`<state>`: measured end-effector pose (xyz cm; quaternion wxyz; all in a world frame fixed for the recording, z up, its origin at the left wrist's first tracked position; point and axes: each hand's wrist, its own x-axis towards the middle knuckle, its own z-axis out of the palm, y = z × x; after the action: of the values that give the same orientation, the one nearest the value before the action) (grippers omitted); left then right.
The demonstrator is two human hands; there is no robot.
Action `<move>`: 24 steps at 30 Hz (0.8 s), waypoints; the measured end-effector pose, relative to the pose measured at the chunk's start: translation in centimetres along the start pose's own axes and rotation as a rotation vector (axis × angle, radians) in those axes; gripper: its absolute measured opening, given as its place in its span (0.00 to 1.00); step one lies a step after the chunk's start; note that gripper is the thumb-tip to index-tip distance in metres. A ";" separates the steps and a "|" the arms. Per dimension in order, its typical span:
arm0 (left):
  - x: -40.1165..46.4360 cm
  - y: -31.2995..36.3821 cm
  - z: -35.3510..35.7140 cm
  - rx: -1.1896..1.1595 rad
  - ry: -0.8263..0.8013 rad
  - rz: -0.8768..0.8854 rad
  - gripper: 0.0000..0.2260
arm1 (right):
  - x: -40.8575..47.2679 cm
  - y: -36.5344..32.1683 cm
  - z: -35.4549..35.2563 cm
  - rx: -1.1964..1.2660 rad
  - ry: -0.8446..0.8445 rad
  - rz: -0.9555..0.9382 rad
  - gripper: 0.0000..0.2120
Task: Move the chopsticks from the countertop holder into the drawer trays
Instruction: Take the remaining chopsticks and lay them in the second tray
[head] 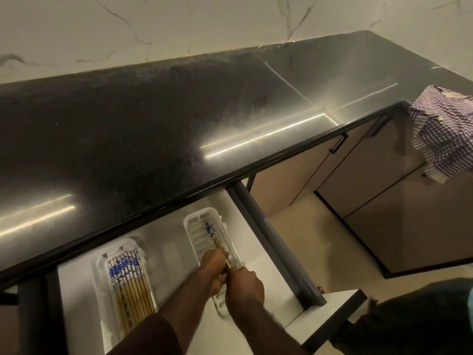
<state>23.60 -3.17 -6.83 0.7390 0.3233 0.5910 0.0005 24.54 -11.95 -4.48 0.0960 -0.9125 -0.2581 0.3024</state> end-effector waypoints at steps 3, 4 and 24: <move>0.8 -0.3 0.0 -0.003 0.013 -0.004 0.16 | -0.1 0.0 0.4 0.073 0.023 0.056 0.10; 0.8 -0.4 0.0 -0.004 0.016 -0.003 0.16 | -0.1 -0.1 0.5 0.086 0.024 0.070 0.10; 1.7 -1.0 0.2 0.067 0.030 0.008 0.14 | 0.0 0.4 0.9 0.019 -0.036 0.000 0.11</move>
<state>23.87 -3.41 -8.81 0.7188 0.3503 0.6004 -0.0113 24.13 -12.26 -5.28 0.1000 -0.9059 -0.2571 0.3214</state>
